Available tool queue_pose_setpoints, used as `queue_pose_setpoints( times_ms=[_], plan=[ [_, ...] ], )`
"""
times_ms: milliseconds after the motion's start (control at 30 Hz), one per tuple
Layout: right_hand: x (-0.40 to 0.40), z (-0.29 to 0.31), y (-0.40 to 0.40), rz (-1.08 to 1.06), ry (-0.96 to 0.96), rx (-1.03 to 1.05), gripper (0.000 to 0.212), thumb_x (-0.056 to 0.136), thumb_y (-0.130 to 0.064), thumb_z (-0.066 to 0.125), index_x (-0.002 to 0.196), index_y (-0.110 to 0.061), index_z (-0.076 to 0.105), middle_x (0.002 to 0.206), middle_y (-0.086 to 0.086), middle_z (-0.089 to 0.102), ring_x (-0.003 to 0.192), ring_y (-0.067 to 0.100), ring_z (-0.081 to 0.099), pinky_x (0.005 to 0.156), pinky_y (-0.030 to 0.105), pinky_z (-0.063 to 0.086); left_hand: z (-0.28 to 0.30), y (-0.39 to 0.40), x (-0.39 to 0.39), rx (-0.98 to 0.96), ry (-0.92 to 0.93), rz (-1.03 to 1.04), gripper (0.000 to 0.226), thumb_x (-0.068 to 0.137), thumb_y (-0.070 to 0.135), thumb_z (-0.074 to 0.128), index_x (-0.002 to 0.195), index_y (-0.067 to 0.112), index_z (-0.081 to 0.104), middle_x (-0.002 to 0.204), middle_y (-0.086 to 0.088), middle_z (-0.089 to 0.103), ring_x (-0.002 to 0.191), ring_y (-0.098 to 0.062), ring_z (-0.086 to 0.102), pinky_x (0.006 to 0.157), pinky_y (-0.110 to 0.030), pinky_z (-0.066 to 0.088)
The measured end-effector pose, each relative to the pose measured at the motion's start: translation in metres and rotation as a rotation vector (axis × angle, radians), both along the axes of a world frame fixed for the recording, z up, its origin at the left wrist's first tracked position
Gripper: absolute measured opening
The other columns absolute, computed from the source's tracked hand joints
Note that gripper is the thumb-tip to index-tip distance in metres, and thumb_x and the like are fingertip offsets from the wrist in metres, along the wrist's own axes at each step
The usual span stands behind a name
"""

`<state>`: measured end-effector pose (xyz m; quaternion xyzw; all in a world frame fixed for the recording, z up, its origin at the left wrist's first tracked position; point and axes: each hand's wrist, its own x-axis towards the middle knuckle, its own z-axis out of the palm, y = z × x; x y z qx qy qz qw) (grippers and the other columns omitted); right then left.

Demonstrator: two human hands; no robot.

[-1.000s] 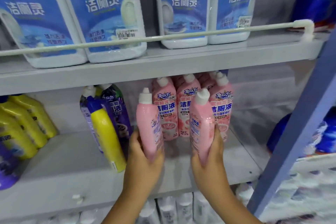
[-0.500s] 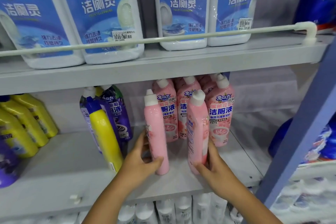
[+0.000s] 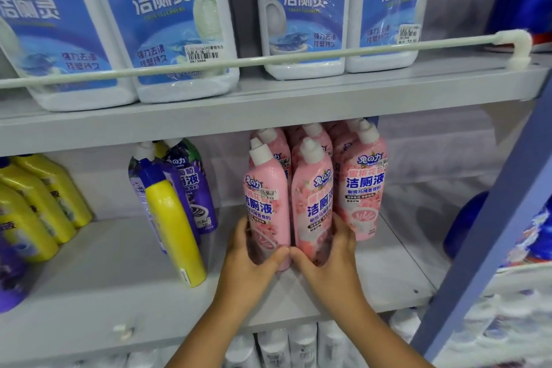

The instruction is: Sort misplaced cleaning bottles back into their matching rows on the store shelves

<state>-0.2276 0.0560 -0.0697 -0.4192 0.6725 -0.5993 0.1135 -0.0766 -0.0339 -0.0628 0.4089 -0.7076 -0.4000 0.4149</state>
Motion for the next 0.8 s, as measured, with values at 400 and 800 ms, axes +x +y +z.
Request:
queue_pose_setpoints(
  times_ms=[400, 800],
  plan=[
    [0.002, 0.013, -0.012, -0.382, 0.199, 0.083, 0.106, 0.060, -0.048, 0.092, 0.146, -0.021, 0.036, 0.130, 0.006, 0.043, 0.121, 0.034, 0.052, 0.095, 0.051, 0.052, -0.005, -0.006, -0.011, -0.016, -0.140, 0.076, 0.080, 0.072, 0.055, 0.079, 0.137, 0.052, 0.031, 0.136, 0.007, 0.061, 0.118, -0.014, 0.065, 0.092, -0.041, 0.058],
    [-0.011, 0.013, -0.016, -0.351, 0.211, 0.047, 0.068, 0.080, -0.027, 0.082, 0.134, -0.020, 0.043, 0.133, 0.002, 0.042, 0.109, 0.030, 0.062, 0.076, 0.038, 0.056, -0.007, -0.016, -0.027, -0.045, -0.080, 0.161, 0.071, 0.071, 0.050, 0.082, 0.130, 0.040, 0.044, 0.126, 0.003, 0.065, 0.109, -0.017, 0.068, 0.088, -0.046, 0.059]
  ],
)
